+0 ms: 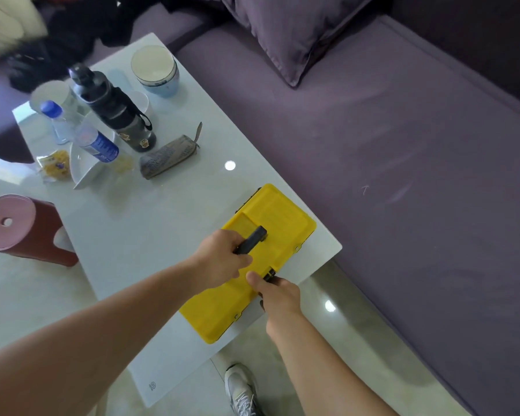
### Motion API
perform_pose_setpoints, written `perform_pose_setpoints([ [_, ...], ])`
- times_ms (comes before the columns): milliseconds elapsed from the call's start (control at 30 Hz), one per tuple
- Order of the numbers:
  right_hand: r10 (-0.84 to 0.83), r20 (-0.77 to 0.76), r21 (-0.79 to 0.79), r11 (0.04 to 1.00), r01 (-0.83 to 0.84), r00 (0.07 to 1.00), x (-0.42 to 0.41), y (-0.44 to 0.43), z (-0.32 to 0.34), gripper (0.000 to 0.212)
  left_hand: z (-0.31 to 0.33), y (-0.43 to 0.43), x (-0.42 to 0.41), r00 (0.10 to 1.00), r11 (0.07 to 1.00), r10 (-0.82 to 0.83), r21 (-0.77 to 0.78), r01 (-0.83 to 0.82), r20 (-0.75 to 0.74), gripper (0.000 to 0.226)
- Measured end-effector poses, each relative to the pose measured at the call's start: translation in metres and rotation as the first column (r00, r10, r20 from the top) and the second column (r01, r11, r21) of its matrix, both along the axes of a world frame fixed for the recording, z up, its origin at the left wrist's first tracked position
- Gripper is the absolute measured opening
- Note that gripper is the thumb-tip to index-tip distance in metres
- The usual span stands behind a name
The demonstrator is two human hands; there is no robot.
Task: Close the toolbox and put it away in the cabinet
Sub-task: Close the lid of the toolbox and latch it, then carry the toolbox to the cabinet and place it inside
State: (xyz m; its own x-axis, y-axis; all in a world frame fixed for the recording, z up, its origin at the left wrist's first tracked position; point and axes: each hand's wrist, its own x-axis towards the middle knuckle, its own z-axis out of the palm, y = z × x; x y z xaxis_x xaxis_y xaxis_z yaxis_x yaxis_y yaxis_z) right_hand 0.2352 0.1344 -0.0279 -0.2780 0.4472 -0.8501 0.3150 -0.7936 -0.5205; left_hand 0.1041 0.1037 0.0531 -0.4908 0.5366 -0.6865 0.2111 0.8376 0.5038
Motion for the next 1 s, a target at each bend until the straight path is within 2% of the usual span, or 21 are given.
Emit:
perform_pose_setpoints([
  [67, 0.002, -0.038, -0.024, 1.0, -0.003, 0.999, 0.005, 0.0, 0.011, 0.025, 0.016, 0.003, 0.0, 1.0, 0.999, -0.023, -0.026, 0.023, 0.001, 0.015],
  [133, 0.002, -0.108, -0.048, 0.999, -0.007, 0.994, 0.011, -0.001, 0.03, 0.026, 0.044, 0.008, 0.0, 0.998, 0.997, -0.062, -0.048, 0.061, -0.016, 0.016],
  [200, 0.001, -0.145, -0.083, 0.996, -0.014, 0.989, 0.018, -0.001, 0.056, 0.052, 0.082, 0.013, 0.003, 0.992, 0.991, -0.124, -0.061, 0.123, -0.027, 0.017],
  [300, -0.038, -0.199, -0.161, 0.987, 0.006, 0.979, 0.035, 0.006, 0.113, 0.113, 0.157, 0.025, 0.016, 0.973, 0.974, -0.226, -0.032, 0.225, -0.053, 0.02],
  [367, -0.077, -0.305, -0.186, 0.982, 0.02, 0.949, 0.05, 0.009, 0.157, 0.135, 0.214, 0.034, 0.034, 0.956, 0.957, -0.286, 0.022, 0.288, -0.068, 0.021],
  [400, -0.112, -0.355, -0.186, 0.981, 0.047, 0.928, 0.06, 0.01, 0.178, 0.137, 0.242, 0.039, 0.045, 0.946, 0.947, -0.313, 0.048, 0.317, -0.081, 0.022],
  [467, -0.177, -0.447, -0.158, 0.98, 0.117, 0.877, 0.087, 0.022, 0.229, 0.127, 0.302, 0.055, 0.077, 0.919, 0.918, -0.374, 0.095, 0.386, -0.122, 0.023],
  [567, -0.24, -0.546, -0.093, 0.97, 0.227, 0.803, 0.128, 0.035, 0.284, 0.099, 0.371, 0.077, 0.125, 0.883, 0.874, -0.439, 0.149, 0.463, -0.168, 0.025],
  [700, -0.32, -0.61, -0.031, 0.923, 0.382, 0.725, 0.218, 0.051, 0.374, 0.078, 0.467, 0.104, 0.218, 0.793, 0.771, -0.562, 0.198, 0.606, -0.235, 0.015],
  [833, -0.45, -0.562, 0.009, 0.835, 0.549, 0.694, 0.321, 0.064, 0.445, 0.083, 0.535, 0.136, 0.329, 0.721, 0.669, -0.617, 0.274, 0.691, -0.313, 0.026],
  [1000, -0.59, -0.47, 0.105, 0.701, 0.705, 0.656, 0.468, 0.089, 0.513, 0.101, 0.59, 0.177, 0.488, 0.658, 0.561, -0.652, 0.344, 0.753, -0.377, 0.02],
])
